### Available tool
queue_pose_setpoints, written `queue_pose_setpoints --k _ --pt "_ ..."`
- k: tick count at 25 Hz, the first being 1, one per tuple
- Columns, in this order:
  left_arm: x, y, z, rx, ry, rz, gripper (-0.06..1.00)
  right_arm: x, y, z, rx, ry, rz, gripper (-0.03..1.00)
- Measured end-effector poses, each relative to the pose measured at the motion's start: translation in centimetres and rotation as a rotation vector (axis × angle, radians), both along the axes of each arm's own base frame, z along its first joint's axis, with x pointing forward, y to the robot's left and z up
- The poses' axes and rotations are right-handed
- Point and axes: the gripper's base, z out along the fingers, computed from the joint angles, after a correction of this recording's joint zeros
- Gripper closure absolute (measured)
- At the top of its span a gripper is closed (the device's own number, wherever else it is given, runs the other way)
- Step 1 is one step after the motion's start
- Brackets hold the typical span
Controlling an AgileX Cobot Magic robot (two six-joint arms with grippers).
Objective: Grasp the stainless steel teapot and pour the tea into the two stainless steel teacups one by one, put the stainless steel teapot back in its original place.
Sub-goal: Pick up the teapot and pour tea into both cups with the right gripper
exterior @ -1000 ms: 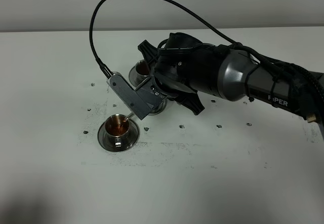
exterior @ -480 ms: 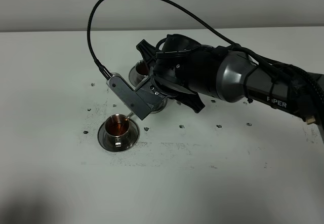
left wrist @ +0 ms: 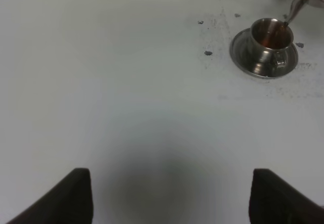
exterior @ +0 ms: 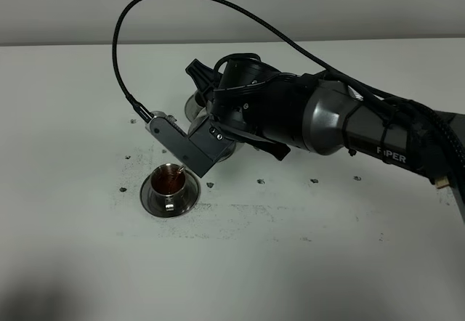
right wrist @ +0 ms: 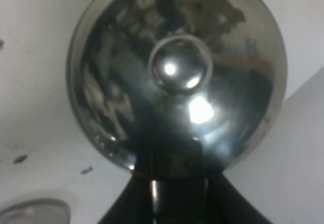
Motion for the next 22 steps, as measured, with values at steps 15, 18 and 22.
queue_pose_setpoints --k 15,18,22 --pt "0.00 0.00 0.00 0.000 0.000 0.000 0.31 -0.46 0.38 0.17 -0.039 -0.033 0.017 0.76" --pt "0.00 0.00 0.00 0.000 0.000 0.000 0.31 -0.46 0.38 0.17 -0.039 -0.034 0.017 0.76" --pt "0.00 0.00 0.00 0.000 0.000 0.000 0.31 -0.45 0.37 0.18 -0.041 -0.035 0.017 0.76"
